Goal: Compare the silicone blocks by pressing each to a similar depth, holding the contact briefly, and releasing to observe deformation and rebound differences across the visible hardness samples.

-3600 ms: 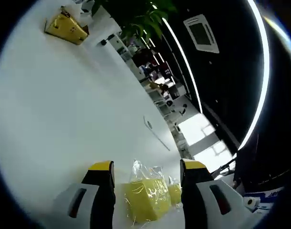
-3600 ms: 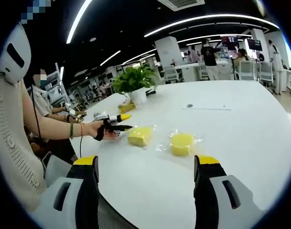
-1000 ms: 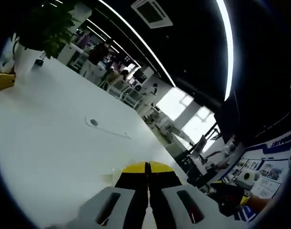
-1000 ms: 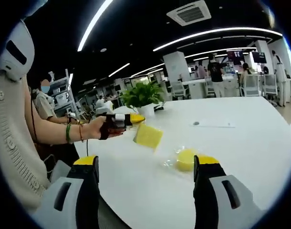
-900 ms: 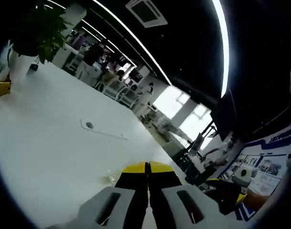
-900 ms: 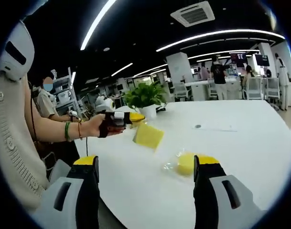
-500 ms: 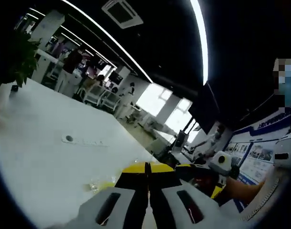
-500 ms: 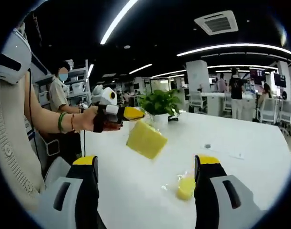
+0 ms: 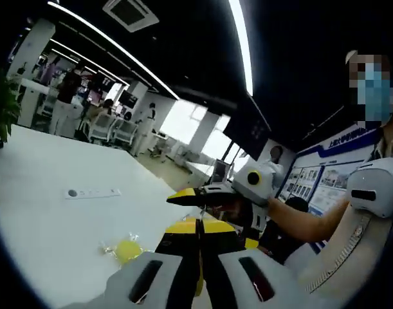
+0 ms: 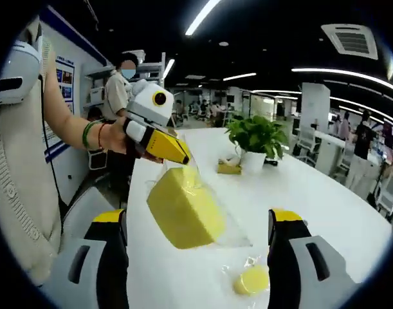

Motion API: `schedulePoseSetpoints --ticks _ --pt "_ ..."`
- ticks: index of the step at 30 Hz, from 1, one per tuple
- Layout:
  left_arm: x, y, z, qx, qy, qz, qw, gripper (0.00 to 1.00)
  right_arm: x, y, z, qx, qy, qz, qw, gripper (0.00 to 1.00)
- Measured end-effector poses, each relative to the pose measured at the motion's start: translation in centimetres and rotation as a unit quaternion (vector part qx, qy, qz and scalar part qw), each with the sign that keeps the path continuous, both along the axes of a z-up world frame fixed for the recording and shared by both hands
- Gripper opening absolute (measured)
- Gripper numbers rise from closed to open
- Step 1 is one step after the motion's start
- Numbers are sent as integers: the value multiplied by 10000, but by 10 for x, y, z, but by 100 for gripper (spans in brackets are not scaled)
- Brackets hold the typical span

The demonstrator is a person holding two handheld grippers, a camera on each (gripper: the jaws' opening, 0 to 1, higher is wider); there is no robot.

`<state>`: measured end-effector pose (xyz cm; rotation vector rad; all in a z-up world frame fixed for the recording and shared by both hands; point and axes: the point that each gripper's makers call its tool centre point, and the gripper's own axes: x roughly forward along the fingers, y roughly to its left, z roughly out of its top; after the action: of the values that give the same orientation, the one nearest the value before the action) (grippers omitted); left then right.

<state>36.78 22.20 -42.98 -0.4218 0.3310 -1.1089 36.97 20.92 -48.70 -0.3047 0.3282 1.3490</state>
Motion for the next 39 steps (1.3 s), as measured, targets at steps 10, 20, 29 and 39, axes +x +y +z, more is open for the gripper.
schedulePoseSetpoints --ticks 10,20,29,39 --pt "-34 -12 10 340 -259 -607 9972 0 -33 30 -27 -769 452 1001 9910 75" --pt "-55 -18 15 471 -443 -919 9937 0 -58 32 -40 -1145 1088 1404 9774 51" --pt "-62 -17 17 463 -457 -1049 9924 0 -75 36 -35 -929 1241 1858 9703 34" --pt "-68 -9 21 364 -576 -1096 9916 0 -90 41 -29 -938 1220 1761 9723 18"
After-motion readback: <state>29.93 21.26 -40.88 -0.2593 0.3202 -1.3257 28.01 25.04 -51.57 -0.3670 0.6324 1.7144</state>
